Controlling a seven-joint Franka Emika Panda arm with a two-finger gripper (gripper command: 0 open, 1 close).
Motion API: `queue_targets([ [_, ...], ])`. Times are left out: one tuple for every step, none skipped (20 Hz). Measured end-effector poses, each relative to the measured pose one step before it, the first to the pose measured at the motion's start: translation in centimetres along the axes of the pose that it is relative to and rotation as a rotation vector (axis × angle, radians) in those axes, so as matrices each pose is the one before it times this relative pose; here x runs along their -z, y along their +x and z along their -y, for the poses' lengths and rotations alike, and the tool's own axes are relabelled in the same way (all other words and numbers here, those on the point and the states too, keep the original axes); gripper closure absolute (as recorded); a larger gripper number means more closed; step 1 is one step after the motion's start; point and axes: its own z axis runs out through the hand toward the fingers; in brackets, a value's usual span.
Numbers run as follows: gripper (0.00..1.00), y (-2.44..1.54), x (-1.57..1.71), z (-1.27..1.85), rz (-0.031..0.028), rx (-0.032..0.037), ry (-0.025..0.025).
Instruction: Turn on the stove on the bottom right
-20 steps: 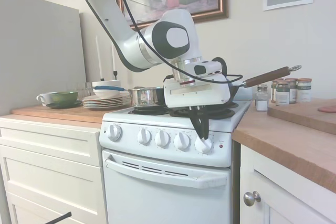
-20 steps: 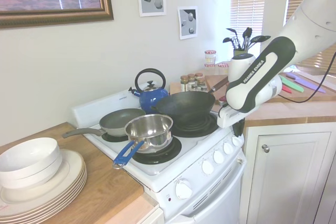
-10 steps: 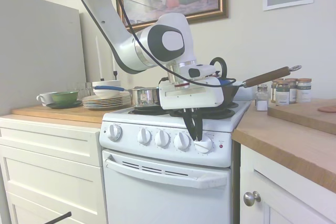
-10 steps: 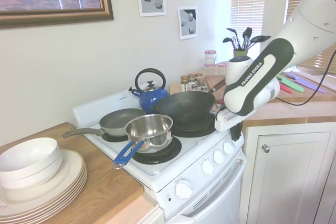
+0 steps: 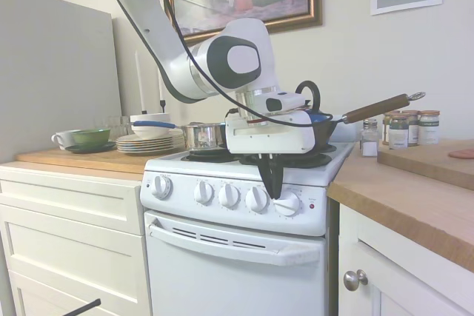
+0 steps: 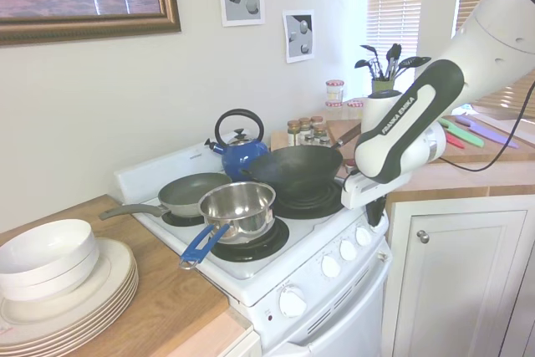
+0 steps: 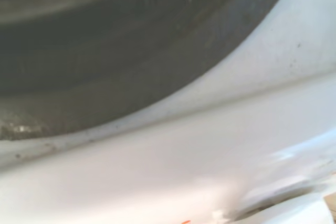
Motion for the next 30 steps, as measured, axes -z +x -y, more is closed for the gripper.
queue_targets([
  [1.0, 0.054, -0.119, -0.095, 0.00192, -0.0016, 0.00012],
  [1.0, 0.057, -0.119, -0.109, 0.00275, -0.00187, 0.00062],
  [1.0, 0.019, -0.105, -0.07, 0.00265, -0.00148, 0.00041],
  [1.0, -0.01, -0.099, -0.041, 0.00194, -0.00097, -0.00013],
  [1.0, -0.012, -0.102, -0.042, 0.0012, -0.0006, -0.00003],
  [1.0, -0.036, -0.124, -0.047, 0.00095, 0.00033, -0.00063],
  [1.0, -0.074, -0.166, -0.071, 0.00119, 0.00023, -0.00133],
  [1.0, -0.085, -0.194, -0.102, 0.00091, -0.00029, -0.00121],
  [1.0, -0.059, -0.196, -0.117, -0.00065, 0.0, -0.00076],
  [1.0, -0.02, -0.173, -0.127, -0.00103, -0.00018, -0.00108],
  [1.0, -0.007, -0.145, -0.149, -0.0009, -0.00052, -0.00134],
  [1.0, 0.027, -0.106, -0.128, -0.0014, -0.00041, -0.00115],
  [1.0, 0.057, -0.082, -0.115, -0.00165, -0.00018, -0.00136],
  [1.0, 0.078, -0.064, -0.106, -0.00238, -0.00017, -0.0009],
  [1.0, 0.074, -0.07, -0.097, -0.00254, 0.00075, -0.00141],
  [1.0, -0.004, -0.055, -0.01, -0.00179, 0.00283, -0.00104],
  [1.0, -0.02, -0.02, 0.012, -0.00243, 0.00462, -0.00156],
  [1.0, -0.012, -0.014, 0.002, -0.00185, 0.00348, -0.00159],
  [1.0, -0.011, -0.005, 0.014, -0.00124, 0.00211, -0.00089],
  [1.0, -0.003, -0.001, 0.003, -0.00105, 0.00134, -0.00083],
  [1.0, -0.004, -0.003, 0.0, -0.0015, 0.00144, -0.00137],
  [1.0, -0.004, -0.008, -0.003, -0.0019, 0.00216, -0.002],
  [1.0, -0.017, -0.004, 0.021, -0.00229, 0.00265, -0.00204],
  [1.0, -0.022, -0.002, 0.02, -0.00157, 0.00155, -0.00137],
  [1.0, -0.018, -0.004, 0.013, -0.00155, 0.00212, -0.0014],
  [1.0, -0.037, -0.004, 0.034, -0.00321, 0.00309, -0.00273],
  [1.0, -0.084, -0.009, 0.072, -0.00537, 0.00147, -0.00441],
  [1.0, -0.112, -0.02, 0.087, -0.0067, 0.00051, -0.00525],
  [1.0, -0.112, -0.023, 0.071, -0.00641, 0.00154, -0.00456],
  [1.0, -0.126, -0.052, 0.031, -0.00496, 0.00003, -0.00292],
])
